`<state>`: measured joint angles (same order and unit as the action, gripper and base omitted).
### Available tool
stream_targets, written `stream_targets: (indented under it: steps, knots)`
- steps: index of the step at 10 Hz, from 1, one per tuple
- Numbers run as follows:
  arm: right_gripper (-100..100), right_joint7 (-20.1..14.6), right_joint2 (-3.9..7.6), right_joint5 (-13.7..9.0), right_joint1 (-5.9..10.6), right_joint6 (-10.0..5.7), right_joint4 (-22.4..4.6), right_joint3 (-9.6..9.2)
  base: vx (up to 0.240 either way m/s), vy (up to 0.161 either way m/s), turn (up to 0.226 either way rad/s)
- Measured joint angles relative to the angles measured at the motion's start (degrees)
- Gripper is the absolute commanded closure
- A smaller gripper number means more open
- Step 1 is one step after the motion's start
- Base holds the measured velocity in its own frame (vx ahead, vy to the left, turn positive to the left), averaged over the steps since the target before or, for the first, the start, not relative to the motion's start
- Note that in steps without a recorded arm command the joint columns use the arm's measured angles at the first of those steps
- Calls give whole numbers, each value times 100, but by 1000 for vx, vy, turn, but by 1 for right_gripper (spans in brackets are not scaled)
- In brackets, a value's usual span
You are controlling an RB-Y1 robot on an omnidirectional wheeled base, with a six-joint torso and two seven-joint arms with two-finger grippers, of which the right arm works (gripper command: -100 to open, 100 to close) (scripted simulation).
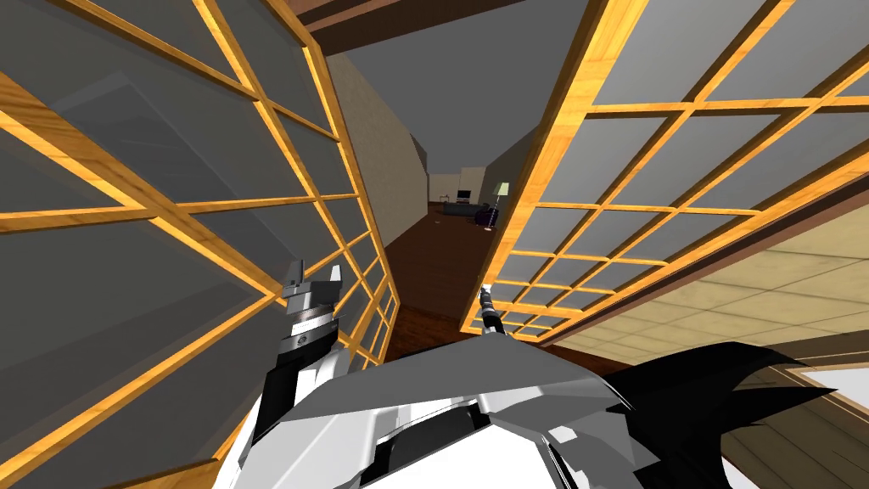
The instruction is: Pull the door open
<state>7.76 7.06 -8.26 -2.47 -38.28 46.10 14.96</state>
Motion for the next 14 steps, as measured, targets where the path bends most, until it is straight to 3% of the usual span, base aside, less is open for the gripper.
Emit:
stream_targets:
  steps: [1, 3, 7, 11, 14]
  knots:
    - [100, -106, -18, -29, -82, 40, 141, -18, -53, -6, 85]
    - [100, -408, 34, -105, -60, 12, 116, -67, -50, -16, 48]
    - [100, -894, 50, -219, -28, -191, -42, -138, -29, -10, 42]
    - [100, -1490, 102, -376, -156, -78, 242, -234, -50, -8, 57]
    - [100, -1964, 206, -490, 19, -330, -131, -297, -39, -6, 57]
